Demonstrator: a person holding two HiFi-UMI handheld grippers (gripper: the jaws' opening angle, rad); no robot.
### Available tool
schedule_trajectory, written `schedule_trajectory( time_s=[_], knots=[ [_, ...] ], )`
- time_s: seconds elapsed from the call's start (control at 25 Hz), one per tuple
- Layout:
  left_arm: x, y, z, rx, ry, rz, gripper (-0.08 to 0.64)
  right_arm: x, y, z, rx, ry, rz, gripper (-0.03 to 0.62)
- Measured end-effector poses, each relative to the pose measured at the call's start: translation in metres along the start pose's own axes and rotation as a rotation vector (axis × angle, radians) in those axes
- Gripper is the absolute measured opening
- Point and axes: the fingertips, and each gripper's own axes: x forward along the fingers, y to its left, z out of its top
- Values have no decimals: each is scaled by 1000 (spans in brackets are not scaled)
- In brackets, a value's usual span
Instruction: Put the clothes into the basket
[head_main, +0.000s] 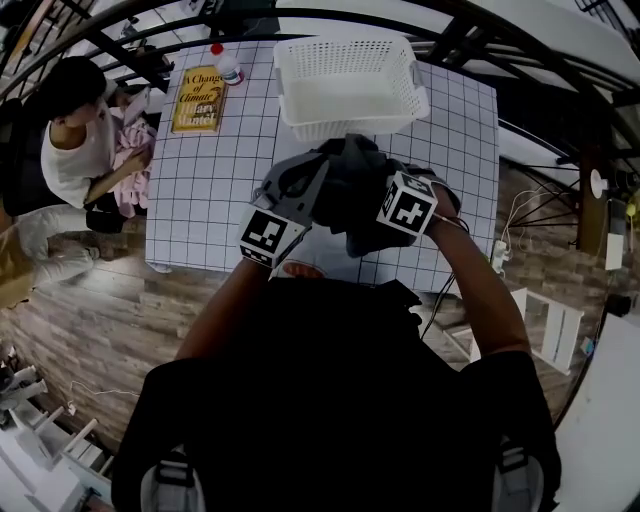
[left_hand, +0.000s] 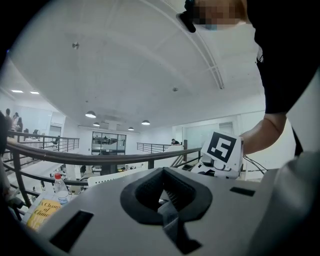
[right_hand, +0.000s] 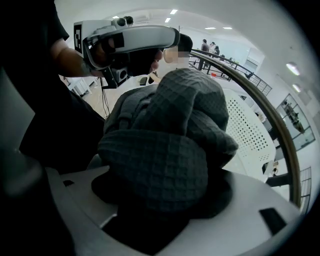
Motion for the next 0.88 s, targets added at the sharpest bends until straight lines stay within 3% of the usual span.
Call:
schedule_trajectory(
  time_s=[0.88],
  knots=[
    [28,34,80,58,-86,51,3,-101,-84,40,-166,30,-174,344]
  ],
)
